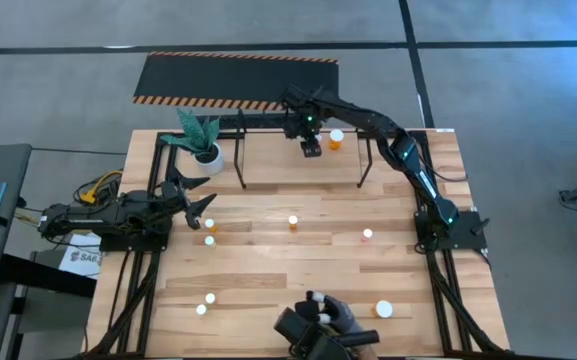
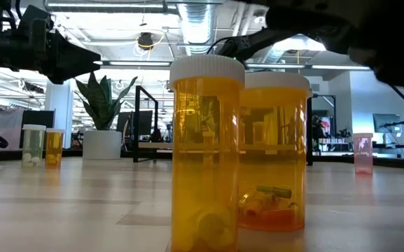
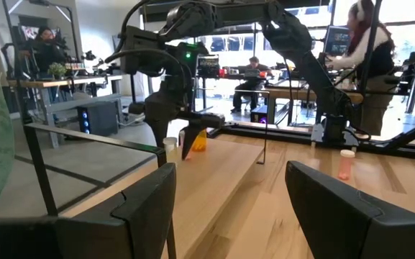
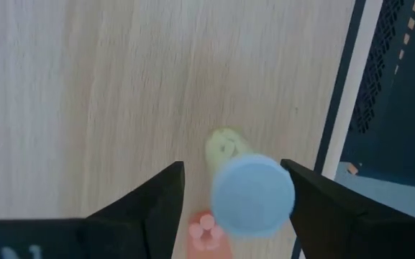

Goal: Pick and place medicine bottles onto shelf by color
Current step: Put the top right small yellow pill bottle on the shelf, then put the top right small orange pill bottle on the shelf

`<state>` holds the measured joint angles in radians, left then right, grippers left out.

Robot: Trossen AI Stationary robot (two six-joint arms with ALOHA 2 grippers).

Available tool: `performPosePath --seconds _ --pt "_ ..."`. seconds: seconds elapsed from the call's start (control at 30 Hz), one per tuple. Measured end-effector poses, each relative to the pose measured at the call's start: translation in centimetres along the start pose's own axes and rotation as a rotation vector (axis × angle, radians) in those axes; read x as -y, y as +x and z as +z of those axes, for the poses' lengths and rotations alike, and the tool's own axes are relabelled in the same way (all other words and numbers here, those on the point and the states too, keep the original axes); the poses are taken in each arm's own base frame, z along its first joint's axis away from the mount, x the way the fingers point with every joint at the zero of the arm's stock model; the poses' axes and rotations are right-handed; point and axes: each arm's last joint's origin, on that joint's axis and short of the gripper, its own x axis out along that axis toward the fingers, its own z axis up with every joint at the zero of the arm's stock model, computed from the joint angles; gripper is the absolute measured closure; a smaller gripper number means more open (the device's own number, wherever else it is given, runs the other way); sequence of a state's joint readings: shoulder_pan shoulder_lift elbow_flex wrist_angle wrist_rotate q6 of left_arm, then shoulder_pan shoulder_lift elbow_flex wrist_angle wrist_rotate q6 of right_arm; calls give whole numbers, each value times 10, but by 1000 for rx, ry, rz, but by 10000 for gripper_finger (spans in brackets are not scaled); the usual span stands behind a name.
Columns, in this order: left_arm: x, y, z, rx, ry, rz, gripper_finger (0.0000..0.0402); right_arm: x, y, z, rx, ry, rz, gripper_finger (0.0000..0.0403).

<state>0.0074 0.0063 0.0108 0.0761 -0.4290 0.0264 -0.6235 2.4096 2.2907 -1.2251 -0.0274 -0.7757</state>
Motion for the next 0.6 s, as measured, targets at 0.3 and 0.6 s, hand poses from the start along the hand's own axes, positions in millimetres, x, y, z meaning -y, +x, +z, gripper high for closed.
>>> performPosePath --seconds 0.3,0.6 --pt "0 0 0 0 0 0 152 -2 -21 -1 -27 35 2 153" --pt "0 0 0 0 0 0 152 -9 -47 -4 -34 65 -11 153"
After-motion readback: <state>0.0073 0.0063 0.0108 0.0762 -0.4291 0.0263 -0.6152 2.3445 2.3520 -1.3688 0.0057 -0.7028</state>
